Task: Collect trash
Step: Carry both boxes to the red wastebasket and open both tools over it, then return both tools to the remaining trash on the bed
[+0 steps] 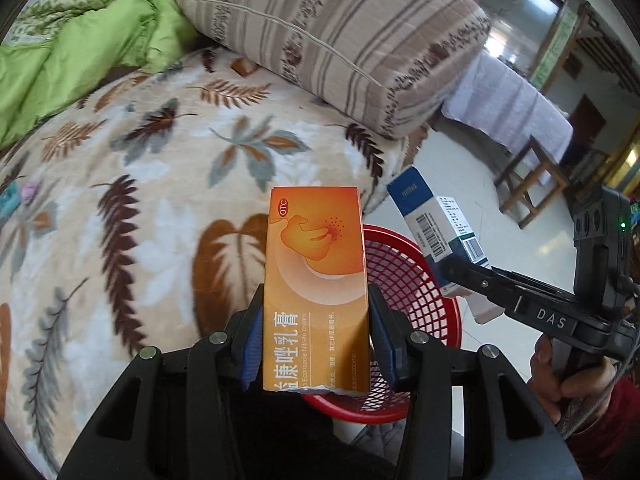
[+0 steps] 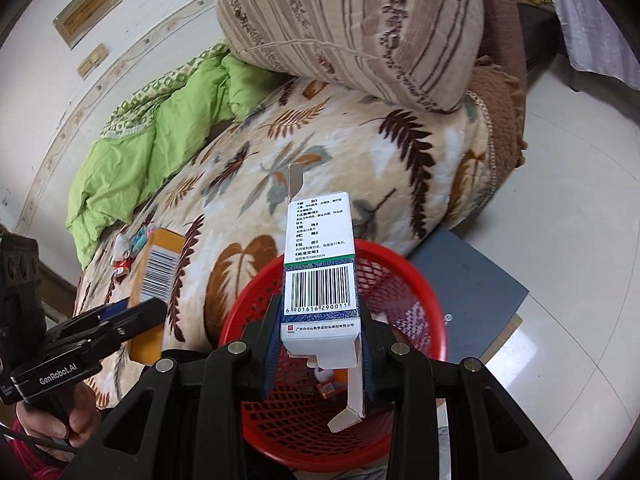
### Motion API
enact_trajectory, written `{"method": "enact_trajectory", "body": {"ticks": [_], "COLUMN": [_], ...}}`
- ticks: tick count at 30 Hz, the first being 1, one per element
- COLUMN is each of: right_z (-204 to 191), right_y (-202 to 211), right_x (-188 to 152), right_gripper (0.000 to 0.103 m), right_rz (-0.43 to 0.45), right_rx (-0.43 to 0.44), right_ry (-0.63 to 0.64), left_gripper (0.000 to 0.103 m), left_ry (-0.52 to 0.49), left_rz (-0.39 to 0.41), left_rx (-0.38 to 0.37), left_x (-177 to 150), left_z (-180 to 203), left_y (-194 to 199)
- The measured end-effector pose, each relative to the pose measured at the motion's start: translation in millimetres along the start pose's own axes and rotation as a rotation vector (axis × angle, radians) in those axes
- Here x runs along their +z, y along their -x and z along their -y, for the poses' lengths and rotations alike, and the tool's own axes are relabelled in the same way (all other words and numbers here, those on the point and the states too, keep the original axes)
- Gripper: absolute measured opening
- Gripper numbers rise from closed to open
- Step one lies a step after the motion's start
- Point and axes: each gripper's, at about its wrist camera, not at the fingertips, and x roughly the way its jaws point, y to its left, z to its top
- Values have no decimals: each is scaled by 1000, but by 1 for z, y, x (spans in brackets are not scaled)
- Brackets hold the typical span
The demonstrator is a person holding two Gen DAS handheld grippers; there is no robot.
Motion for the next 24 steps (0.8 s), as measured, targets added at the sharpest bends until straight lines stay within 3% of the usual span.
{"method": "enact_trajectory", "body": {"ticks": [5, 6, 8, 17, 24], "right_z": [4, 4, 7, 7, -21], "right_y": [-2, -4, -10, -10, -19], "right_x": [-2, -2, -4, -1, 6], "right_gripper": [34, 35, 35, 40, 42], "right_rz": [-4, -10, -33, -28, -33], "right_rx": [-3, -1, 7, 2, 62], "right_ry": [-5, -8, -19, -22, 22], "left_gripper": [47, 50, 74, 74, 74], "left_ry": [-19, -26, -24, 27, 77], "left_rz": [-25, -29, -39, -25, 25], "left_rx": [-18, -20, -24, -32, 35], "left_x": [3, 3, 4, -2, -8], "left_z": [8, 10, 11, -6, -33], "left_y": [-14, -17, -22, -14, 9]}}
